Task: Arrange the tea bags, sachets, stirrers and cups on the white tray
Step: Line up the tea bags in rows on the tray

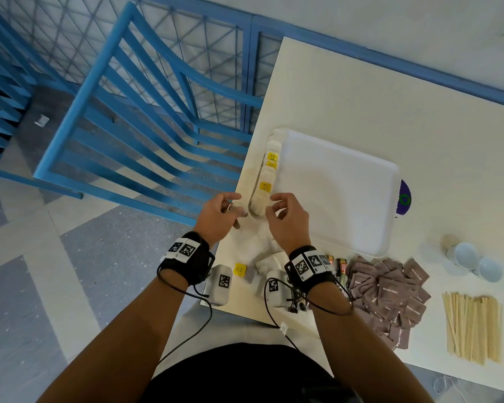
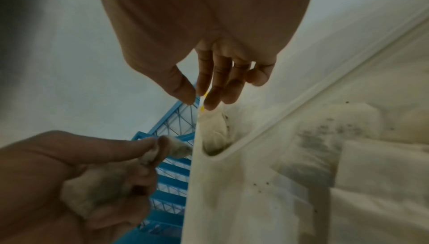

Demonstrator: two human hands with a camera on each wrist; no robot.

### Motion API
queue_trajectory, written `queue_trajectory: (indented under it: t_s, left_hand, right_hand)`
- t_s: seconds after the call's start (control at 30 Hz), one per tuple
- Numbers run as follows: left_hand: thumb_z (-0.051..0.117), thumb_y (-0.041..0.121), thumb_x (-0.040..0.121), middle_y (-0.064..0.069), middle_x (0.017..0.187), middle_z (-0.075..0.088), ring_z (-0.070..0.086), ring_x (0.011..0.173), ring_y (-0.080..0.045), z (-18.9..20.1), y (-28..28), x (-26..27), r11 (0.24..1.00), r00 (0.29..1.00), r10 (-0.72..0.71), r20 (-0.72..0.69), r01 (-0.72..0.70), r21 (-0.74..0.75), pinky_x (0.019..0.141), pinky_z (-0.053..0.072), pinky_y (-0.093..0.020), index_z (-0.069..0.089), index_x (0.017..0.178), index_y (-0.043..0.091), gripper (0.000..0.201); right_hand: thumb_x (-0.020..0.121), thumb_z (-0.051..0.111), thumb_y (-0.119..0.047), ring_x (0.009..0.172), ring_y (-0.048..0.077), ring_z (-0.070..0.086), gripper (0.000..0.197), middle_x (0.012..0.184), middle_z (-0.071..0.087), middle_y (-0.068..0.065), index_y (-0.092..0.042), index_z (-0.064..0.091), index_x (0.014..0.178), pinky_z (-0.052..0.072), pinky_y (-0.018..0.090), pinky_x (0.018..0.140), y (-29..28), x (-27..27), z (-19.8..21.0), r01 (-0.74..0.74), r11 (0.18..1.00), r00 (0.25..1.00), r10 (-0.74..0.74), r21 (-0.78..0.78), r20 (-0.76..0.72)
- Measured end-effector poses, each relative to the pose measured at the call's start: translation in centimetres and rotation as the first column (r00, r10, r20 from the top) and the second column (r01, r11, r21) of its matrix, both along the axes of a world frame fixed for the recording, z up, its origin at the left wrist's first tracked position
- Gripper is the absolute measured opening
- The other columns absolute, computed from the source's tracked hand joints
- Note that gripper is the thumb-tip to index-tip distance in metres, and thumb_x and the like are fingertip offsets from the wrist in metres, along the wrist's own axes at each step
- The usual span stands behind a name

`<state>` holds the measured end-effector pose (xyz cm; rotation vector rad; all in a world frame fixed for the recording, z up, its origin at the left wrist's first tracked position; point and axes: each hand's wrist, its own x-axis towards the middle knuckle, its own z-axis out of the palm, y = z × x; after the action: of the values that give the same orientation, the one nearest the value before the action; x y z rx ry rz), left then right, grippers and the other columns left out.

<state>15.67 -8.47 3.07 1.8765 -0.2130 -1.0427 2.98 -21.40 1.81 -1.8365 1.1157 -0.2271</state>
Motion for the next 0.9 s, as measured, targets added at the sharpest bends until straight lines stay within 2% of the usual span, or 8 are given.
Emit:
queue_trajectory:
  t_s: [0.07, 0.17, 0.27, 0.37, 0.47, 0.6, 0.73, 0.9]
  left_hand:
    - [0.064, 0.006, 0.096, -0.013, 0.094, 0.072, 0.064, 0.062, -0.014, 0.7, -0.7, -0.1, 0.998, 0.999, -0.048, -0.007, 0.048, -0.05, 0.052, 0.042, -0.013, 0.06, 0.125, 0.014, 0.03]
    - [0.06, 0.001, 0.098, -0.006, 0.088, 0.071, 0.061, 0.06, -0.01, 1.8, -1.4, -0.3, 0.984, 0.988, -0.152, 0.01, 0.152, -0.097, 0.052, 0.042, -0.01, 0.06, 0.125, 0.014, 0.03]
    - [0.057, -0.003, 0.098, -0.007, 0.088, 0.072, 0.057, 0.061, -0.01, 2.5, -1.9, -0.2, 0.965, 0.973, -0.231, -0.016, 0.227, -0.128, 0.053, 0.042, -0.011, 0.061, 0.124, 0.014, 0.031]
    - [0.057, -0.005, 0.096, -0.01, 0.087, 0.07, 0.056, 0.062, -0.013, 3.1, -2.5, -0.2, 0.954, 0.963, -0.268, -0.029, 0.261, -0.147, 0.053, 0.041, -0.01, 0.061, 0.124, 0.012, 0.033]
    - [0.056, -0.006, 0.095, -0.01, 0.082, 0.065, 0.054, 0.061, -0.014, 3.3, -3.4, -0.1, 0.968, 0.976, -0.217, -0.035, 0.21, -0.139, 0.05, 0.04, -0.011, 0.062, 0.123, 0.009, 0.032]
    - [0.066, 0.009, 0.096, -0.008, 0.075, 0.062, 0.054, 0.053, -0.009, 3.0, -4.4, -0.1, 0.995, 0.997, -0.05, -0.059, 0.044, -0.091, 0.045, 0.036, -0.014, 0.067, 0.114, 0.012, 0.019]
    - [0.073, 0.027, 0.093, -0.002, 0.085, 0.075, 0.055, 0.061, -0.013, 3.3, -5.3, -0.5, 0.994, 0.99, -0.013, -0.143, -0.003, -0.106, 0.045, 0.032, -0.023, 0.071, 0.106, 0.009, 0.022]
    - [0.073, 0.022, 0.093, -0.004, 0.086, 0.076, 0.055, 0.054, -0.007, 3.6, -6.8, -1.2, 0.99, 0.995, 0.019, -0.099, -0.032, -0.137, 0.044, 0.034, -0.018, 0.071, 0.095, 0.009, 0.014]
  right_hand:
    - [0.093, 0.067, -0.03, 0.075, 0.003, 0.06, 0.024, 0.09, 0.068, -0.012, -0.024, 0.064, 0.116, 0.044, 0.01, 0.071, -0.1, 0.3, 0.9, -0.082, 0.993, 0.997, 0.081, 0.083, 0.015]
    - [0.096, 0.061, -0.044, 0.09, 0.013, 0.066, 0.037, 0.102, 0.071, -0.006, -0.023, 0.064, 0.126, 0.051, 0.026, 0.086, -0.8, 0.8, 1.6, -0.205, 0.95, 0.978, 0.211, 0.236, 0.002]
    - [0.097, 0.059, -0.044, 0.099, 0.014, 0.063, 0.04, 0.111, 0.068, -0.002, -0.026, 0.062, 0.132, 0.048, 0.027, 0.09, -1.8, 0.8, 1.7, -0.237, 0.943, 0.969, 0.248, 0.232, -0.016]
    - [0.098, 0.061, -0.031, 0.079, 0.012, 0.063, 0.03, 0.097, 0.073, 0.004, -0.014, 0.068, 0.122, 0.049, 0.022, 0.069, -2.9, 0.6, 2.8, -0.252, 0.91, 0.966, 0.255, 0.329, 0.036]
    - [0.095, 0.067, -0.016, 0.067, 0.015, 0.062, 0.023, 0.088, 0.072, 0.008, -0.008, 0.071, 0.116, 0.045, 0.023, 0.056, -3.8, 0.2, 3.2, -0.243, 0.896, 0.969, 0.213, 0.372, 0.122]
    - [0.093, 0.066, -0.006, 0.066, 0.018, 0.062, 0.019, 0.086, 0.072, 0.006, -0.012, 0.074, 0.108, 0.048, 0.032, 0.06, -4.7, 0.0, 3.6, -0.13, 0.904, 0.979, 0.052, 0.407, 0.196]
    - [0.093, 0.067, -0.005, 0.076, 0.029, 0.072, 0.017, 0.09, 0.073, 0.018, 0.002, 0.067, 0.108, 0.054, 0.038, 0.069, -5.6, -0.3, 3.9, -0.004, 0.864, 0.954, -0.148, 0.504, 0.261]
    - [0.091, 0.072, -0.014, 0.082, 0.025, 0.074, 0.015, 0.09, 0.076, 0.016, -0.004, 0.068, 0.101, 0.055, 0.034, 0.07, -6.4, -0.9, 4.2, 0.025, 0.863, 0.964, -0.155, 0.505, 0.218]
